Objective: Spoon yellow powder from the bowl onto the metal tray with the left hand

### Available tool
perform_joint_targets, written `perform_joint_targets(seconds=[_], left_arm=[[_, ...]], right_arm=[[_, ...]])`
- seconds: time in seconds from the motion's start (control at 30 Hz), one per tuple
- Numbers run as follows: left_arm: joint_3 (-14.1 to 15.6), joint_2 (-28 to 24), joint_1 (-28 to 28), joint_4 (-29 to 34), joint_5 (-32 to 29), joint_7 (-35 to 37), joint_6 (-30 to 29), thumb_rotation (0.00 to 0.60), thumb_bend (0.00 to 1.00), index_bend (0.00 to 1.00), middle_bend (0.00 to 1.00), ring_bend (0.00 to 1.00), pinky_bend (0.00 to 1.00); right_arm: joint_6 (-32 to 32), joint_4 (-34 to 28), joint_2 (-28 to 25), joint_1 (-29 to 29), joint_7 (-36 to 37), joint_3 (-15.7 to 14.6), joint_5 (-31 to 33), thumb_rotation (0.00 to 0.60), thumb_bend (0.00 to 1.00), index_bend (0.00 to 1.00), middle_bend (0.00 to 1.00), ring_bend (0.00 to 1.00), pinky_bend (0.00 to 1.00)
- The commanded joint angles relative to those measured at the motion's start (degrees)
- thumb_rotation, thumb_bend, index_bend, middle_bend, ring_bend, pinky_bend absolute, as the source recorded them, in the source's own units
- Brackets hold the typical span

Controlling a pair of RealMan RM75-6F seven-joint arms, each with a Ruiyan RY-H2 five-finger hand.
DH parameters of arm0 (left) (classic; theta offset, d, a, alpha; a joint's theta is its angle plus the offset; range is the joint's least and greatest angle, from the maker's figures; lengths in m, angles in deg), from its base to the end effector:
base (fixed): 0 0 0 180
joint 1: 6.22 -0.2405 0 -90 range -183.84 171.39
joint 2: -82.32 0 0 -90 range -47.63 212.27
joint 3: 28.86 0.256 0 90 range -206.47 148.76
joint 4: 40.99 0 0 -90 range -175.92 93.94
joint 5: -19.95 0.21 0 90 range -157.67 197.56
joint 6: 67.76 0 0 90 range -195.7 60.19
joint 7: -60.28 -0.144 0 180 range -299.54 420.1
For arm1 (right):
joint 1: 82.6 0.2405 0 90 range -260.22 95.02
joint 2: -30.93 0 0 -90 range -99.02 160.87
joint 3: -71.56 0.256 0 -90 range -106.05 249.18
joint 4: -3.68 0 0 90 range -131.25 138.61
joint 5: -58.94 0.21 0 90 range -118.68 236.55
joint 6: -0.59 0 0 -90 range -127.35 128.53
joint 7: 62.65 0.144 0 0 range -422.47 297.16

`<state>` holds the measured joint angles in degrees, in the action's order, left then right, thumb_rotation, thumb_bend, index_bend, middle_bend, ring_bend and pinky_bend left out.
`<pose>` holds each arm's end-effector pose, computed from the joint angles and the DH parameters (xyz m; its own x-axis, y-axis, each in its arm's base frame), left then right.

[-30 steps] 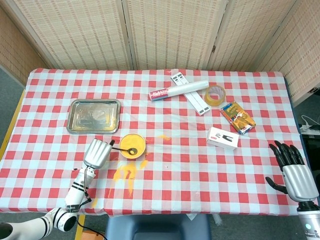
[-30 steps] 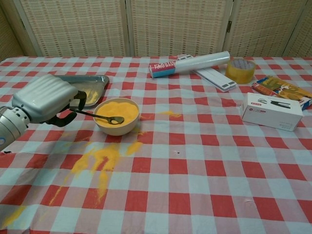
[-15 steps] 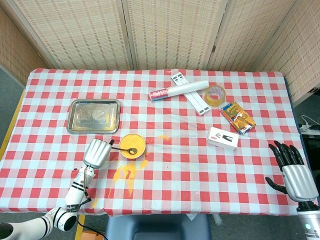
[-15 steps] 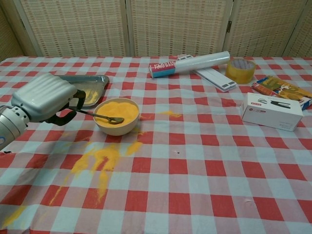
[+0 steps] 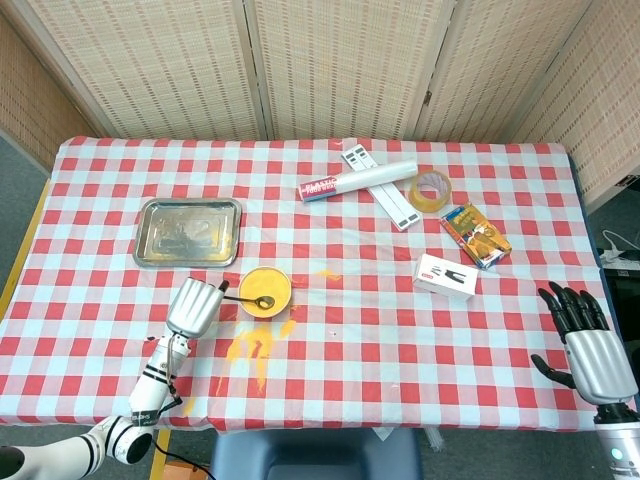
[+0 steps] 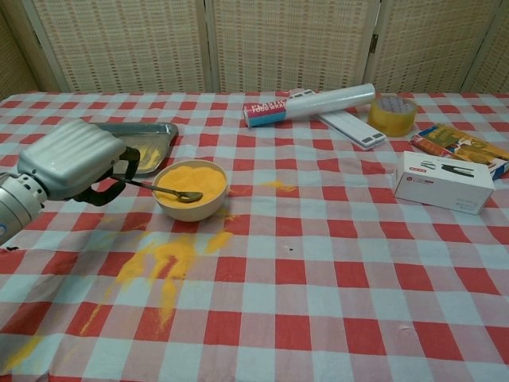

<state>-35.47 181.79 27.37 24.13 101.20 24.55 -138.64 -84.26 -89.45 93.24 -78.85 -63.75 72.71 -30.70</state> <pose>-0.1980 0.3229 -0.0273 0.7590 -0.1497 0.6336 0.5639 -0.3352 -0.7547 -0.3084 -0.1684 0.1597 0.4352 -0.0415 0.8994 -0.8998 -0.0551 0.4329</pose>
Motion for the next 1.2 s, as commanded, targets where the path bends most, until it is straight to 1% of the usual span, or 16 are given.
perform_joint_targets(seconds=[0.03,0.1,0.2,0.3,0.37,0.7,1.2], left_arm=[[0.0,-0.02,-0.01,-0.01,0.01,-0.07,0.0,0.6,0.46,0.52,1.0,1.0,1.0],[0.04,-0.05,-0.06,-0.06,-0.14,-0.14,0.18,0.6,0.46,0.49,1.0,1.0,1.0],[0.09,-0.07,-0.16,-0.19,-0.33,-0.06,0.34,0.6,0.46,0.38,1.0,1.0,1.0],[0.22,-0.03,-0.34,-0.28,-0.3,0.22,0.25,0.6,0.46,0.35,1.0,1.0,1.0],[0.27,-0.05,-0.44,-0.32,-0.27,0.25,0.14,0.6,0.46,0.36,1.0,1.0,1.0],[0.09,0.19,-0.46,-0.71,0.15,0.84,-0.48,0.6,0.46,0.48,1.0,1.0,1.0],[0.07,-0.05,-0.55,-0.01,0.13,0.39,-0.44,0.6,0.46,0.5,1.0,1.0,1.0]], right_arm=[[0.0,-0.02,-0.02,-0.01,0.04,0.0,0.01,0.6,0.12,0.0,0.0,0.0,0.0],[-0.06,-0.02,-0.03,-0.03,0.02,0.05,0.06,0.6,0.12,0.0,0.0,0.0,0.0],[-0.06,0.03,-0.03,-0.05,-0.03,0.07,0.13,0.6,0.12,0.0,0.0,0.0,0.0],[0.05,0.0,-0.01,-0.01,-0.1,0.07,0.17,0.6,0.12,0.0,0.0,0.0,0.0],[0.14,-0.01,0.0,0.01,-0.13,0.06,0.2,0.6,0.12,0.0,0.0,0.0,0.0],[0.1,-0.14,-0.03,-0.03,-0.2,-0.03,0.06,0.6,0.12,0.0,0.0,0.0,0.0],[0.18,-0.15,-0.08,-0.02,-0.11,-0.09,-0.02,0.6,0.12,0.0,0.0,0.0,0.0]])
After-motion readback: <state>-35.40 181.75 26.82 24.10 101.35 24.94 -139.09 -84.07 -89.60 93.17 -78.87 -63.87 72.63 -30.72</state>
